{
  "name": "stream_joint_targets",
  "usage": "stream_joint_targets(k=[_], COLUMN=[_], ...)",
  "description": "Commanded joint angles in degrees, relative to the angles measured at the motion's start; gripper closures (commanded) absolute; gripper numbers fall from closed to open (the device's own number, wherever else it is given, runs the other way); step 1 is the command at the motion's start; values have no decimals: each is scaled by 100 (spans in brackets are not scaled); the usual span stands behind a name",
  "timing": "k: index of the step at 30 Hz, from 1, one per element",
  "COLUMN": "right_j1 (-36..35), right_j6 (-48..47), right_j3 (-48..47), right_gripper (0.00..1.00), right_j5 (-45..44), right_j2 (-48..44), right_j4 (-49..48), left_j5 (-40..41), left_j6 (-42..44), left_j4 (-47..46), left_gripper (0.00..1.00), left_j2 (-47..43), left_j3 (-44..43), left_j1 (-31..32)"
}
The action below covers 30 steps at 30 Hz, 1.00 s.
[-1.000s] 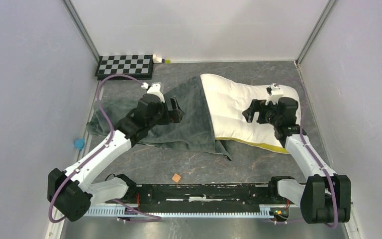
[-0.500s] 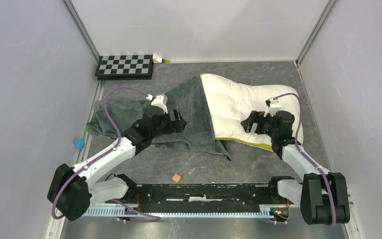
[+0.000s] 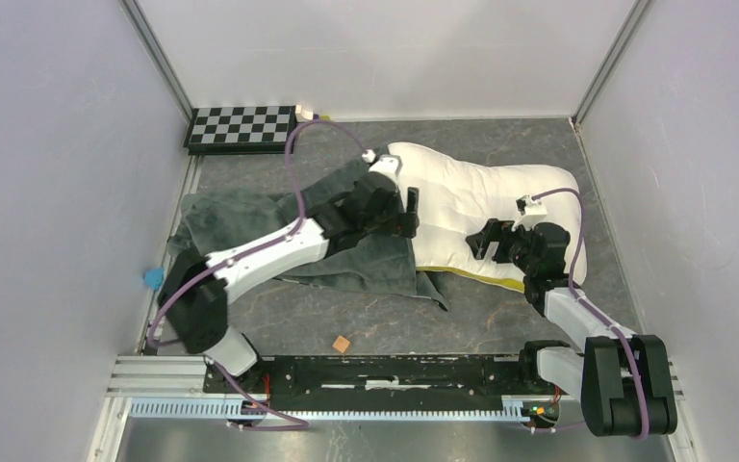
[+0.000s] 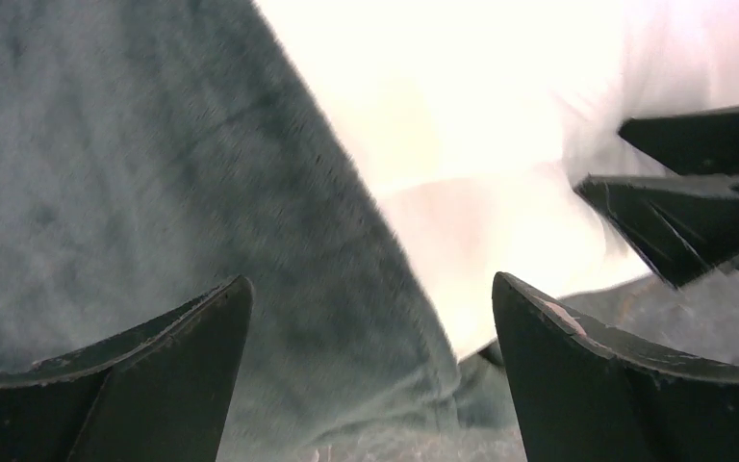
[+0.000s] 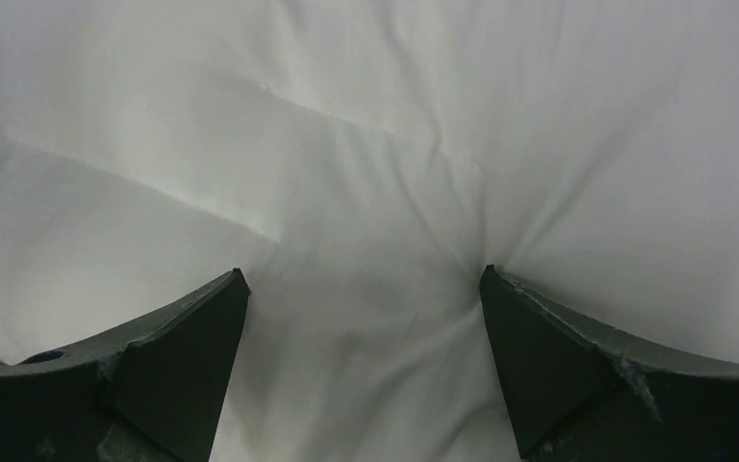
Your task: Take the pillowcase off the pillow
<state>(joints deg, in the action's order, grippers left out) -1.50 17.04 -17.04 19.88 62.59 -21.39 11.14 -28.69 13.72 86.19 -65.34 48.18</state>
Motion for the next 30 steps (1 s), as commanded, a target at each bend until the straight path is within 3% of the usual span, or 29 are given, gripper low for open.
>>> stream_joint_targets(k=[1,6,7,12,15,17,20,26,30], right_j1=[-41,-32,-32,-35,-31,-31,-30,-125,-760], right_j6=[58,47,45,-14,-18,-32,-50,-221,-648], right_j3=[73,74,78,-6,-8,-34,-96,-397,-1240], right_gripper=[3,2,2,2,2,2,2,2,2], right_j5=[-22,-44,-50,-206,-311,-378,-476,-443,-1218], right_j2=[-75,-58,-46,8,8,38,87,-210,-461], right_j4=[64,81,82,260,301,346,458,885,1803], left_j5=[892,1183,1176,961,207,-475,-506,-599,-890], left_j6=[372,212,157,-113,-459,-754,-939,-909,-710], left_j4=[1310,1608,1588,1042,287,-352,-704,-740,-879], left_gripper=[0,0,4,42,55,72,93,98,98], left_j2=[1046,1557,1538,815,-39,-508,-864,-836,-810], left_j3=[-1213,-1298,-1210,-101,1029,1777,2336,2431,2470], left_j1=[165,53,-24,-757,-1615,-2322,-2596,-2627,-2629])
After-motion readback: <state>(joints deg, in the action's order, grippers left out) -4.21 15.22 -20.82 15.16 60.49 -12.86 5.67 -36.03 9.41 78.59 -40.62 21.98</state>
